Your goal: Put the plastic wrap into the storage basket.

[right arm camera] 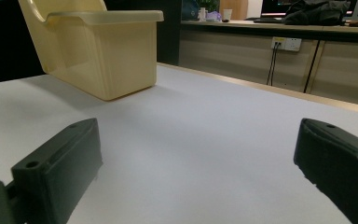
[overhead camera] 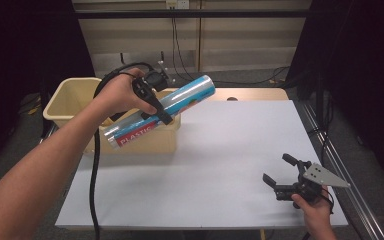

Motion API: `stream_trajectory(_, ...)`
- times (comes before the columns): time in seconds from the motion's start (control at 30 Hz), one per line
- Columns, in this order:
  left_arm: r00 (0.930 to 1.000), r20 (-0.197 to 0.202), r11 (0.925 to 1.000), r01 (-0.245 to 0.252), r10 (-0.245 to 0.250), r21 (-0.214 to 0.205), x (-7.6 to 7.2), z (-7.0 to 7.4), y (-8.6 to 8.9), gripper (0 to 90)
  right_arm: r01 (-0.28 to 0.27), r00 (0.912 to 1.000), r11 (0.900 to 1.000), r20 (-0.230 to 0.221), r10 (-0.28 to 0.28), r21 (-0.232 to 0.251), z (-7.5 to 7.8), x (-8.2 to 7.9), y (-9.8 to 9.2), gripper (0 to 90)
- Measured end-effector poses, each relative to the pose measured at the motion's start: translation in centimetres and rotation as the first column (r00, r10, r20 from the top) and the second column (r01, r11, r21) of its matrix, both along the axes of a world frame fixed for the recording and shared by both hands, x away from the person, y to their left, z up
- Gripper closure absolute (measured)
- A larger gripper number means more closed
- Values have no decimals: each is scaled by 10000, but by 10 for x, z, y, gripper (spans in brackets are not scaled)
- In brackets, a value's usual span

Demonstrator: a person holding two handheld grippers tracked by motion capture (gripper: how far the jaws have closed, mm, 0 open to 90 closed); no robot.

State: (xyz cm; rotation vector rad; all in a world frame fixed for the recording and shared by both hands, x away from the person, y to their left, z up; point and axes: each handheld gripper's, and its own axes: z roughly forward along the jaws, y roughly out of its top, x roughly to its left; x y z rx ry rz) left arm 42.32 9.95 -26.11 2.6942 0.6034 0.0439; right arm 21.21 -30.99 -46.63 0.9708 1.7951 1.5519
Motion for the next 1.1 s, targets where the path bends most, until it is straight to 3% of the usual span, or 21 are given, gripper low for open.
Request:
stream_trajectory(0.1,9999,94,10000,-71,71,-24,6,-2,2,323,40,10000,10000,29,-40,23,1,0,0,2)
stream_trajectory(0.2,9994,237,9996,244,-248,149,9,-4,1,322,13,10000,10000,96,-13,-60,1,-1,0,2)
stream_trajectory(0.33,9991,331,9992,268,-277,281,13,-7,1,322,0,9999,10000,103,1,-60,2,-2,-1,1)
stream_trajectory(0.83,9894,1154,9943,804,-881,693,29,-10,5,322,13,9999,9999,102,-12,-102,2,-2,-2,2)
stream_trajectory(0.87,9903,1019,9934,870,-944,752,31,-10,5,322,17,10000,10000,92,-16,-76,2,-2,-1,2)
stream_trajectory(0.97,9865,1164,9894,1033,-1151,1024,33,-10,5,322,44,9999,10000,113,-43,-83,2,-3,-2,2)
stream_trajectory(1.07,9813,1397,9876,1187,-1325,1031,33,-14,5,322,31,9999,10000,138,-30,-63,2,-3,-2,2)
stream_trajectory(1.1,9754,1499,9814,1427,-1615,1284,35,-14,5,322,38,9999,10000,132,-37,-68,2,-3,-2,2)
